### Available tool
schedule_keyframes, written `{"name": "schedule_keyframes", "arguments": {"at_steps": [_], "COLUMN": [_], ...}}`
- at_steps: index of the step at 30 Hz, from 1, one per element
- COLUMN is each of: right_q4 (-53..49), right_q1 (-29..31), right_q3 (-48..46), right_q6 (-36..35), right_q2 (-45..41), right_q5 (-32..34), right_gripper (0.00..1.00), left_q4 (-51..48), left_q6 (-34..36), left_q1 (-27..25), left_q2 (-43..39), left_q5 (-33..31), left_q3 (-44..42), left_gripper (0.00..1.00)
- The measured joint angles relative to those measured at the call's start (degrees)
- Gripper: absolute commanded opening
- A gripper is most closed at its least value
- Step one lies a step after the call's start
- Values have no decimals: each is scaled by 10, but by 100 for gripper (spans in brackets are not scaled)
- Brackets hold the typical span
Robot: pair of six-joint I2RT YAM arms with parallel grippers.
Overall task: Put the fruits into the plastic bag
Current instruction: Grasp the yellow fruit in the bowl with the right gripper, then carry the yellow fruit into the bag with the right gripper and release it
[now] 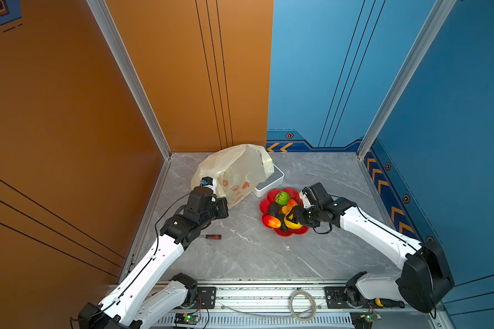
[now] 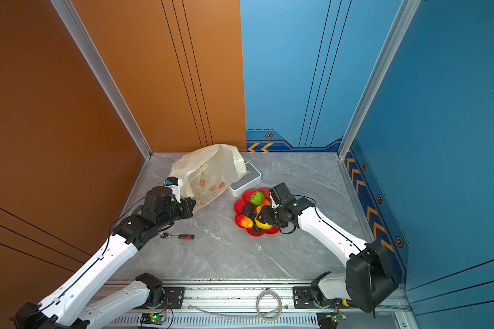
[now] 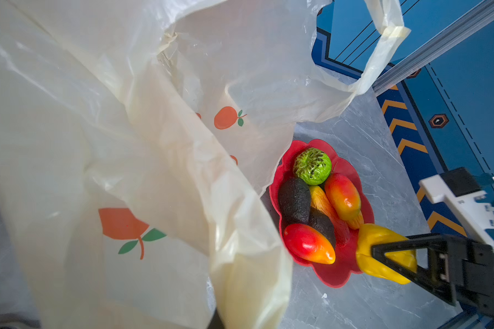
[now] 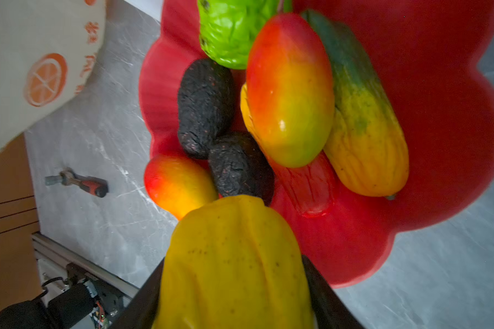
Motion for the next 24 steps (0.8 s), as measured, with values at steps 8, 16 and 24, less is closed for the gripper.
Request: {"name": "schedule_keyframes", "arguments": {"at_steps": [8, 16, 24], "right_q4": [42, 118, 144], "right_q1": [41, 101, 135], "right_q3": [64, 190, 302], "right_q6": [46, 66, 55], "right_q2": [-34, 54, 202], "right_q5": [-43, -57, -54], "right_gripper": [56, 56, 55], "left_q4": [0, 0, 1], "left_q6": [-4, -15, -28], "left_q1": [0, 0, -8], "left_q2": [-6, -13, -19], "left_q5": [0, 2, 7], "left_q3": [0, 0, -2], "left_gripper": [0, 0, 0]}}
